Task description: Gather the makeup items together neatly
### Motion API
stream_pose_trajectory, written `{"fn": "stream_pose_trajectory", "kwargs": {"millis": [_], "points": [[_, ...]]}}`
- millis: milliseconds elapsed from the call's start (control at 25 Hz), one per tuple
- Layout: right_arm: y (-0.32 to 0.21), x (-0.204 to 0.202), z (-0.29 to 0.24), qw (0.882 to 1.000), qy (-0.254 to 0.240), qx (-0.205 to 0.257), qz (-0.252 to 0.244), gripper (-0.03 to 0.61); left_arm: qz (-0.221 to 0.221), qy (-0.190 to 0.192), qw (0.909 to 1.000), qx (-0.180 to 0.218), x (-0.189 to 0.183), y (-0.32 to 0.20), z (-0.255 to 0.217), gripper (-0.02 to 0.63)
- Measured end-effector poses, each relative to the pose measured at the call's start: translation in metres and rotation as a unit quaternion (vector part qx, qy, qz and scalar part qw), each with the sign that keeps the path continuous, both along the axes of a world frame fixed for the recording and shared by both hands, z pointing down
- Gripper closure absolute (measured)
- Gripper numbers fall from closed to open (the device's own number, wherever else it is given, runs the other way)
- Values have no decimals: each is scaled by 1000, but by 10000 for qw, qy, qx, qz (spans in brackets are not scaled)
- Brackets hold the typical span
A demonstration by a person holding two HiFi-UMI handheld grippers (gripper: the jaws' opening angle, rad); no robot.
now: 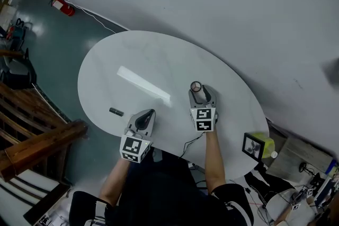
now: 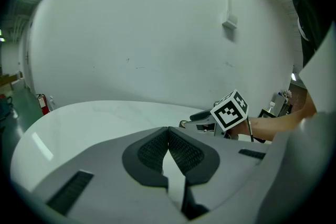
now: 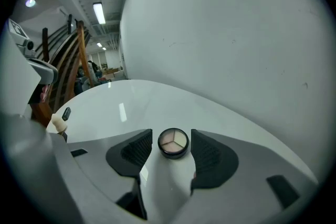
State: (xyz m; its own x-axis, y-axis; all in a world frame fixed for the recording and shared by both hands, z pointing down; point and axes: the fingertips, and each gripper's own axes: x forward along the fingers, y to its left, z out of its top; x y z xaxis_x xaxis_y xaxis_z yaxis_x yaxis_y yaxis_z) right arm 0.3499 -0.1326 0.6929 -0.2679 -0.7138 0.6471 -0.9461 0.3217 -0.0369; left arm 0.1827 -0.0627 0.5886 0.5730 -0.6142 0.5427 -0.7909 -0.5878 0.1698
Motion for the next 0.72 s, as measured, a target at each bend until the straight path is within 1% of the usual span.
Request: {"fn": "stream_pose_trajectory", "kwargs": {"millis": [160,400,600,720], "points": [[-3,0,12,9998,17,-185,-34,356,-95,-6,9999,-55,-3,0,0,597],[-3,1,19,9996,13,-272,-60,356,-125,-29,9999,-85,-4,4,2,597],[-6,2,26,9994,115,-314,-113,356,-127,-38,9999,-42,-2,4,0,597],[-5,2,27,9991,85,-366,-180,356,-162,-44,9999,5,-3,4,-3,597]]}}
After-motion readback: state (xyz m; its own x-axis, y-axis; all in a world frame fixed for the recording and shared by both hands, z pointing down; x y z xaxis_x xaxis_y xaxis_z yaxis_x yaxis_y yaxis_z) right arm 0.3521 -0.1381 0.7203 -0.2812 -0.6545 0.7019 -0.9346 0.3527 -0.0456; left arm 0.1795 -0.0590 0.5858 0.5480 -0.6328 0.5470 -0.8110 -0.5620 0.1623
